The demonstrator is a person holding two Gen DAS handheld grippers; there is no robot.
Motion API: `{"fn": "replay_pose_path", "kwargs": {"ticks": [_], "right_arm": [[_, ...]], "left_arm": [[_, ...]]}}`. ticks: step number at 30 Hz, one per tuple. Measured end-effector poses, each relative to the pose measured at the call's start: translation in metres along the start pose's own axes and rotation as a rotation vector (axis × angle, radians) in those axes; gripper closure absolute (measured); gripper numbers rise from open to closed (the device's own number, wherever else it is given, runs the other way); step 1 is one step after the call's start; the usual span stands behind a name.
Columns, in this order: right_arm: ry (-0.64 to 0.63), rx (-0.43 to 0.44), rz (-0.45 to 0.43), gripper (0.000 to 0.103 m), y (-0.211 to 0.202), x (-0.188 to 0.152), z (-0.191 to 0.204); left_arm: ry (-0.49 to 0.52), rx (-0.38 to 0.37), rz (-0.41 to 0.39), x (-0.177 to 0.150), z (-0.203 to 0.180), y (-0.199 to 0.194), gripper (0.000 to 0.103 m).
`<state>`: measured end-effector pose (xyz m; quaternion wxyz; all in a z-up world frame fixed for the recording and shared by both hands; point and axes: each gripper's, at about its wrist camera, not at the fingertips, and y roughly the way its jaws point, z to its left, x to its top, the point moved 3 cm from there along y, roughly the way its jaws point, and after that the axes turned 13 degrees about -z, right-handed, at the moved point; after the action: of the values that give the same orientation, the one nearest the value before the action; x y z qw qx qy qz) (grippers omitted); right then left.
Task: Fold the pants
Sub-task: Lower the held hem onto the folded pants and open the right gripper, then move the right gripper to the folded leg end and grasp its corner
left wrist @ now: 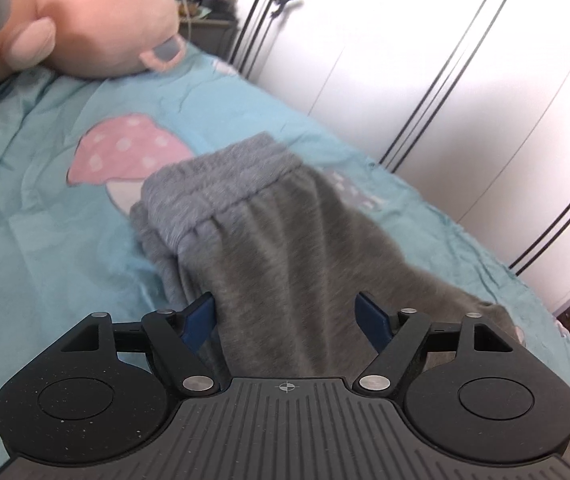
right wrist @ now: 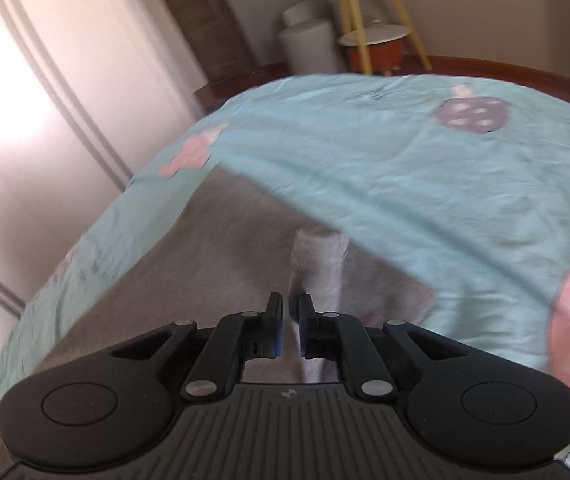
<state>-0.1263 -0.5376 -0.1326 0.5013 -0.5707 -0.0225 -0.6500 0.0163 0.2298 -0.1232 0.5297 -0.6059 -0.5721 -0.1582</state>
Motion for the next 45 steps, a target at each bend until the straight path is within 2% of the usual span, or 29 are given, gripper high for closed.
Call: {"fn": "replay_pose_path", "kwargs": {"ticks": [2,4,8,9,11,14,17,18,20,22,23,24,26,34,40,42,45], "right_arm": [[-0.038,-0.03,0.019,0.095,0.005,-0.008,0.006],[-0.039,-0.071,0.002,0.095,0.005,-0.007,0.005],[-0.032,-0.158,-0.073,0.094,-0.008,0.01,-0.002],[-0.043,-0.169,-0.091,0.094,-0.011,0.015,-0.002],[-0.067,-0.179,-0.132,0.094,-0.021,0.023,0.002],[-0.145,-0.18,-0.181,0.094,-0.029,0.028,0.018],[-0.215,-0.067,-0.15,0.093,-0.024,0.018,0.044],[-0.243,-0.038,-0.119,0.093,-0.018,0.009,0.052],[-0.298,0.005,-0.036,0.092,-0.002,-0.015,0.066],[-0.346,0.003,0.037,0.089,0.017,-0.037,0.068],[-0.361,-0.015,0.092,0.089,0.028,-0.047,0.065],[-0.357,-0.016,0.105,0.089,0.033,-0.053,0.061],[-0.358,0.008,0.069,0.088,0.031,-0.054,0.057],[-0.344,0.043,0.08,0.083,0.037,-0.051,0.05],[-0.422,0.037,0.088,0.08,0.035,-0.053,0.059],[-0.454,0.033,0.091,0.077,0.036,-0.053,0.062],[-0.507,0.021,0.086,0.065,0.037,-0.054,0.065]], "left_arm": [[0.0,-0.023,-0.036,0.005,-0.002,-0.003,0.024],[0.019,-0.015,-0.082,0.012,-0.004,-0.008,0.024],[0.124,0.104,-0.266,0.026,-0.008,-0.027,0.022],[0.139,0.098,-0.286,0.027,-0.009,-0.029,0.021],[0.15,0.025,-0.262,0.025,-0.018,-0.026,0.02],[0.181,-0.063,-0.173,0.009,-0.041,-0.01,0.02],[0.236,-0.129,-0.053,-0.013,-0.061,0.009,0.02],[0.263,-0.129,-0.013,-0.021,-0.064,0.017,0.02],[0.336,-0.079,0.057,-0.037,-0.062,0.03,0.02],[0.399,-0.023,0.096,-0.045,-0.05,0.039,0.023],[0.419,-0.02,0.103,-0.046,-0.044,0.041,0.023],[0.434,-0.022,0.099,-0.045,-0.04,0.039,0.023],[0.458,-0.021,0.091,-0.041,-0.037,0.037,0.023],[0.446,-0.002,0.082,-0.035,-0.035,0.033,0.026],[0.432,0.001,0.076,-0.034,-0.032,0.031,0.026],[0.436,0.002,0.079,-0.034,-0.032,0.03,0.026],[0.438,0.0,0.079,-0.034,-0.031,0.029,0.026]]}}
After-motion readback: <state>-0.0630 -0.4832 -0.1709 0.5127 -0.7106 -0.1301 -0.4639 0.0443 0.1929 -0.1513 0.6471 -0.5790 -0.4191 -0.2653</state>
